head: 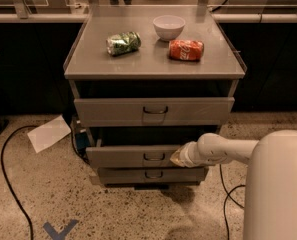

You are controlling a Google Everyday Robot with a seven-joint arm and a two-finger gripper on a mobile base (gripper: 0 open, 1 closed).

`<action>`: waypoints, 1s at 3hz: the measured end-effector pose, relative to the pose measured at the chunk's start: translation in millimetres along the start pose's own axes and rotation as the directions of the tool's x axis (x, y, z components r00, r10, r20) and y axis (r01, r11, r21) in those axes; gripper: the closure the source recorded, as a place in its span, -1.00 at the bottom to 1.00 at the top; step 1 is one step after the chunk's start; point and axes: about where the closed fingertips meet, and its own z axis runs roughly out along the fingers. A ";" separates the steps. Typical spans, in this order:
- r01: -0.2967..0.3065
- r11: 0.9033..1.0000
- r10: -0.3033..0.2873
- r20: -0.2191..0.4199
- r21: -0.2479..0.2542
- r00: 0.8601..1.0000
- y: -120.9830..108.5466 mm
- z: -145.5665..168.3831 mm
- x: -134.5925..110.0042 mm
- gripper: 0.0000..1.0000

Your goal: Close middle drawer

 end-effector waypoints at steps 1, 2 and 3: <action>0.000 1.000 0.000 0.000 0.000 1.000 0.0 0.0 0.0 1.00; -0.021 1.000 0.021 0.024 0.002 0.999 -3.1 2.4 -2.1 1.00; -0.024 1.000 0.024 0.034 0.007 0.999 -13.2 11.8 -5.9 1.00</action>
Offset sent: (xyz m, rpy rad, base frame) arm 0.0132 -0.0010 0.0027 0.0756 -0.0179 -0.0433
